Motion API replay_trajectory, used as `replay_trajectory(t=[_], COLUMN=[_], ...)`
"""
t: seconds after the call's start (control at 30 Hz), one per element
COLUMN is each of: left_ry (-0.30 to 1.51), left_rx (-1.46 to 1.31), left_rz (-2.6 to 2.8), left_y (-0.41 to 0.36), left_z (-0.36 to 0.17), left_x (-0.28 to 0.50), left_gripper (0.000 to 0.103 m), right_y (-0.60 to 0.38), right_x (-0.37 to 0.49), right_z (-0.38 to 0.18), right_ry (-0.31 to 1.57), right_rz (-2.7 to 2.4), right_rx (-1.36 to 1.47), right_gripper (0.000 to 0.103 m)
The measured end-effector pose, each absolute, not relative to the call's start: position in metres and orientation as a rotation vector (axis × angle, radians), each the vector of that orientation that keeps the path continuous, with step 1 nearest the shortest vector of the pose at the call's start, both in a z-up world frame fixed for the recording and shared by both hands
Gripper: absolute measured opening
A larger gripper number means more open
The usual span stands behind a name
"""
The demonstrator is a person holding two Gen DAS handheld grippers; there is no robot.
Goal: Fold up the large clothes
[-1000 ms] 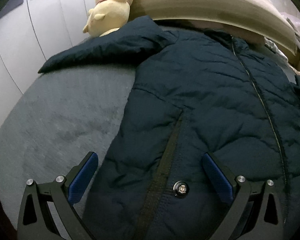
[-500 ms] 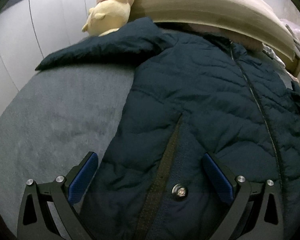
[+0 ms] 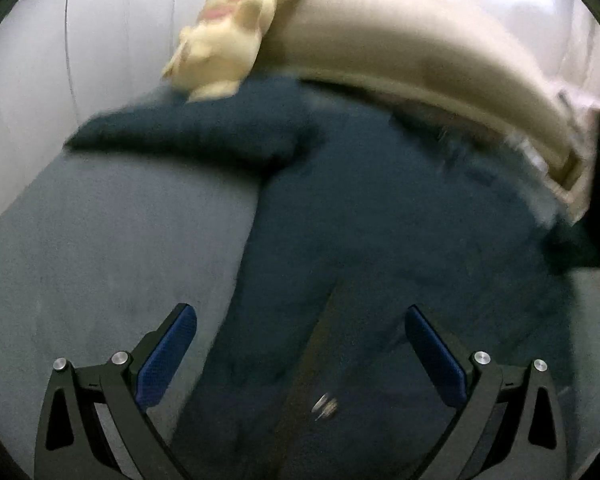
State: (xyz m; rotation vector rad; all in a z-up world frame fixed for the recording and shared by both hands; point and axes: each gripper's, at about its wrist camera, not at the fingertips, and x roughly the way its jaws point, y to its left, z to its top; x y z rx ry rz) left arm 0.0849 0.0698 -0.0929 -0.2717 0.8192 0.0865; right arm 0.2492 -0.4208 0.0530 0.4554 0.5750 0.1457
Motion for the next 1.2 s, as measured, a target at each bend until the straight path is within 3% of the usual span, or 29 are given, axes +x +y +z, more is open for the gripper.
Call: replay_trajectory(t=[0.2, 0.37, 0.83, 1.17, 1.2], left_ry=[0.725, 0.775, 1.047, 1.083, 1.071], left_rx=[-0.335, -0.434, -1.011, -1.077, -1.081], left_rz=[-0.036, -0.168, -0.497, -0.488, -0.481], left_y=[0.068, 0.056, 0.018, 0.004, 0.004], left_z=[-0.029, -0.019, -0.072, -0.086, -0.086], left_x=[0.116, 0.156, 0.26, 0.283, 0.284], left_gripper=[0.103, 0.103, 0.103, 0.103, 0.095], right_y=[-0.327, -0.274, -0.231, -0.221, -0.22], right_x=[0.248, 0.245, 0.225, 0.206, 0.204], right_z=[0.002, -0.041, -0.055, -0.059, -0.06], right_ry=[0.683, 0.755, 0.719, 0.676, 0.673], right_rz=[0.246, 0.288, 0.322, 0.342, 0.346], right_rx=[0.385, 0.331, 0.19, 0.093, 0.087], right_gripper=[0.008, 0.008, 0.008, 0.008, 0.008])
